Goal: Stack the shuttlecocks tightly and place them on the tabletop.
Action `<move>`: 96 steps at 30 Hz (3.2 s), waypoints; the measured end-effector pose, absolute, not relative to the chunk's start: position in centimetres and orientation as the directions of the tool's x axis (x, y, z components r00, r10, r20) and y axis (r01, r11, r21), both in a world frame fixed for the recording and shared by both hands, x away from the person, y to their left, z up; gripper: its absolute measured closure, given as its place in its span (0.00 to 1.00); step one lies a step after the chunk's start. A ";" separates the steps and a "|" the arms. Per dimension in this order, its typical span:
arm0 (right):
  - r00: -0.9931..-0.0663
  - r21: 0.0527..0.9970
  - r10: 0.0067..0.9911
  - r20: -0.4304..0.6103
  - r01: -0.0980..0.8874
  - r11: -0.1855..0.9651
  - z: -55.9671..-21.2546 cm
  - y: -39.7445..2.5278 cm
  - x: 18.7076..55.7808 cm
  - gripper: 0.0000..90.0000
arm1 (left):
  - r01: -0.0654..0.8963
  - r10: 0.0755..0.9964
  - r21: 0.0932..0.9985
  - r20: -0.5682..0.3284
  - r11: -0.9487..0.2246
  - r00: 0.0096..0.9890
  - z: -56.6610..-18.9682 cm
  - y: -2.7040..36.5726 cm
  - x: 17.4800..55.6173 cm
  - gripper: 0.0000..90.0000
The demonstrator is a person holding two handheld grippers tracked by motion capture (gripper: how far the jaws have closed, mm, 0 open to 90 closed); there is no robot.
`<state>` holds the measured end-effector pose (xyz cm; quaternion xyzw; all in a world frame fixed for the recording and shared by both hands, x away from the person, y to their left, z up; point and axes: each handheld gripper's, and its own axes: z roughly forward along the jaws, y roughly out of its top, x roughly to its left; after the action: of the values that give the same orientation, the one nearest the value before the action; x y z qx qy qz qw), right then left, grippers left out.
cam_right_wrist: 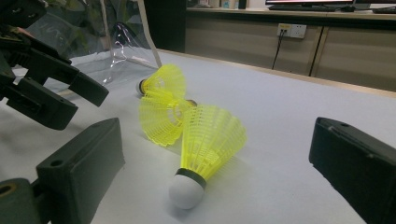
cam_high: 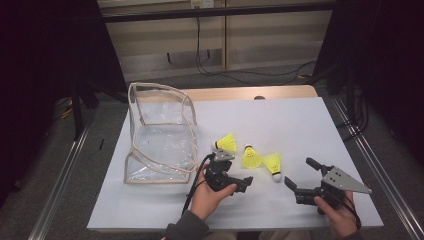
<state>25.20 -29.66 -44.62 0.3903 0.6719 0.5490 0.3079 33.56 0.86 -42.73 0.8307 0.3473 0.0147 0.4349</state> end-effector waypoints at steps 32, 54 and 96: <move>-0.500 0.978 0.866 0.013 0.187 0.093 -44.6 -29.6 25.0 0.03 | 0.525 0.521 0.743 -0.280 -0.415 0.807 -42.9 4.0 31.4 0.05; -0.509 0.976 0.861 0.016 0.196 0.097 -44.7 -29.5 25.3 0.03 | 0.524 0.512 0.757 -0.295 -0.390 0.807 -42.5 7.2 30.7 0.05; -0.519 0.972 0.855 0.001 0.203 0.122 -44.7 -29.7 25.4 0.03 | 0.514 0.502 0.776 -0.300 -0.367 0.811 -41.6 10.6 30.2 0.06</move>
<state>25.39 -29.68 -44.70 0.3859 0.6852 0.5387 0.3024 30.22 10.57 -41.64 0.8267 0.3072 -0.0060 0.4714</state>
